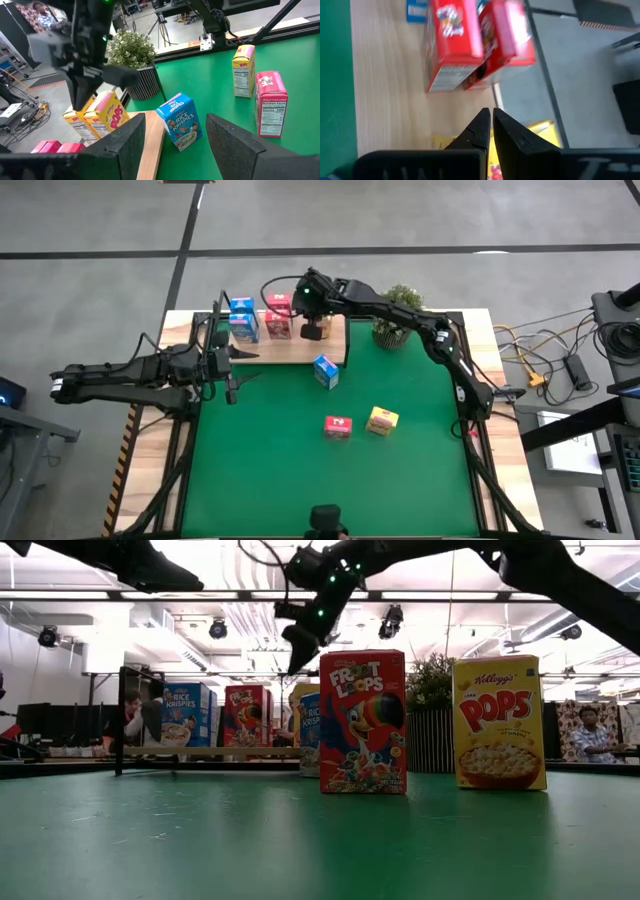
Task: Stack cereal on shelf
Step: Put the top yellow cereal box aligned with the other yellow cereal box on the shelf
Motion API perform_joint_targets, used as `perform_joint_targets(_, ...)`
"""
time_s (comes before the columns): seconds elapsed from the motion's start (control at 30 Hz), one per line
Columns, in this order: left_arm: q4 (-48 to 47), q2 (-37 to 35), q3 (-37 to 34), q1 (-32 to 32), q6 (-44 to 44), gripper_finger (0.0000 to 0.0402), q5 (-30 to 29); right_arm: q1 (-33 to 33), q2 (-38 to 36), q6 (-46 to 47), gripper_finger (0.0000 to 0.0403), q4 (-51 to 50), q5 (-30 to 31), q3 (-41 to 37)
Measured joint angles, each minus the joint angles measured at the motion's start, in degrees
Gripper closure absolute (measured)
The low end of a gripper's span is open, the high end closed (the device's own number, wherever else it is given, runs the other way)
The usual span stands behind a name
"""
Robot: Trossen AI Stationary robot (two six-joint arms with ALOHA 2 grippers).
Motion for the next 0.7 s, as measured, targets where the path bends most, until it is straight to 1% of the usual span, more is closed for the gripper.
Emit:
perform_joint_targets(0.2, 0.0, -0.01, 0.0, 0.01, 0.0, 0.0209, 0.01, -1.14, -1.19, 0.03, 0.039, 1.38, 0.13, 0.0)
perform_joint_targets(0.33, 0.0, 0.0, 0.0, -0.01, 0.0, 0.0209, 0.01, -3.98, -1.36, 3.18, 0.039, 1.86, -0.65, 0.04)
perform_joint_targets(0.4, 0.0, 0.0, 0.0, 0.0, 0.0, 0.0209, 0.01, -5.53, -1.2, 4.54, 0.039, 1.58, -2.72, 0.02)
perform_joint_targets(0.53, 0.0, 0.0, 0.0, 0.0, 0.0, 0.0209, 0.01, -8.04, -0.9, 6.39, 0.039, 1.85, -9.38, 0.02)
perform_joint_targets(0.6, 0.0, 0.0, 0.0, 0.0, 0.0, 0.0209, 0.01, -8.69, -0.74, 6.6, 0.039, 1.84, -10.61, 0.02)
perform_joint_targets(0.7, 0.0, -0.01, 0.0, -0.01, 0.0, 0.0209, 0.01, -9.03, -0.64, 6.35, 0.039, 1.89, -10.85, -0.07)
